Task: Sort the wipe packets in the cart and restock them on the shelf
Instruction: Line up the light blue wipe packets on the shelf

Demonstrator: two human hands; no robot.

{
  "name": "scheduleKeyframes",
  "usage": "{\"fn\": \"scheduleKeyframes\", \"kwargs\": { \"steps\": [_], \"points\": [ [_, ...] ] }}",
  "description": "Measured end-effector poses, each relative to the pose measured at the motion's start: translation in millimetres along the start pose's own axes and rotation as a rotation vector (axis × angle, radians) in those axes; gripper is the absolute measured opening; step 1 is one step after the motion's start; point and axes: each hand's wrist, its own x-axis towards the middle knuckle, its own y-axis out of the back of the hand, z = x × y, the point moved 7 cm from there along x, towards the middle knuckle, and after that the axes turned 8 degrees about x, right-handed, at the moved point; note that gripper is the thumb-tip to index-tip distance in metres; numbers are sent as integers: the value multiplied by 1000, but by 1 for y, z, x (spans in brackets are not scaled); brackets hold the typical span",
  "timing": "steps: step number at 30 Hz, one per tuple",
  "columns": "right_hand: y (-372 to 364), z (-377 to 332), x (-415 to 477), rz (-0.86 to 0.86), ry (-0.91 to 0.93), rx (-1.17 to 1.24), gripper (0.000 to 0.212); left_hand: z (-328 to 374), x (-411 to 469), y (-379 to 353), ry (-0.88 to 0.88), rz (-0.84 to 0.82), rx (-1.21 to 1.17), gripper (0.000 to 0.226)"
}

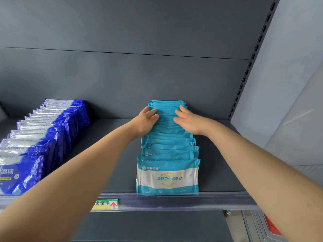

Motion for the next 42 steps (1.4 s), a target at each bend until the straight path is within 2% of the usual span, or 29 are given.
{"fn": "scheduleKeyframes", "kwargs": {
  "steps": [3, 5, 10, 14, 19, 21, 23, 24, 26, 27, 28, 32, 34, 36, 39, 42],
  "points": [
    [8, 4, 2, 99, -22, 127, 48, -8, 3, 7, 34, 47, -141, 50],
    [20, 10, 5, 163, -50, 194, 52, -13, 7, 15, 84, 71, -237, 54],
    [7, 13, 19, 86, -133, 407, 65, -10, 17, 5, 164, 35, -244, 60],
    [5, 13, 20, 70, -156, 368, 67, -8, 14, 4, 167, 25, -279, 59],
    [18, 24, -19, 99, -180, 290, 74, -24, -20, 17, 202, 51, -310, 76],
    [14, 23, -42, 91, -147, 301, 65, -28, -43, 8, 192, 31, -343, 61],
    [-6, 17, -59, 19, -100, 451, 43, -20, -65, -13, 171, -76, -484, 42],
    [-19, 9, -67, -27, -77, 524, 40, -13, -74, -24, 161, -128, -583, 45],
    [-36, 4, -70, -4, -75, 489, 64, -4, -81, -37, 154, -168, -676, 53],
    [-38, 3, -72, 23, -86, 462, 74, -1, -83, -38, 147, -173, -695, 50],
    [-36, 4, -72, 55, -82, 464, 73, 1, -85, -35, 133, -165, -704, 46],
    [-17, 13, -88, 253, -115, 477, 34, -15, -102, -19, 160, -53, -687, 45],
    [-15, 20, -96, 310, -109, 470, 19, -18, -114, -24, 131, -63, -600, 24],
    [-16, 29, -100, 351, -139, 468, 21, -15, -124, -29, 106, -18, -536, 9],
    [-18, 26, -105, 373, -124, 559, 27, -11, -124, -27, 76, 57, -483, 17],
    [-22, 16, -106, 318, -93, 662, 41, -7, -124, -26, 53, 88, -372, 43]
  ]
}}
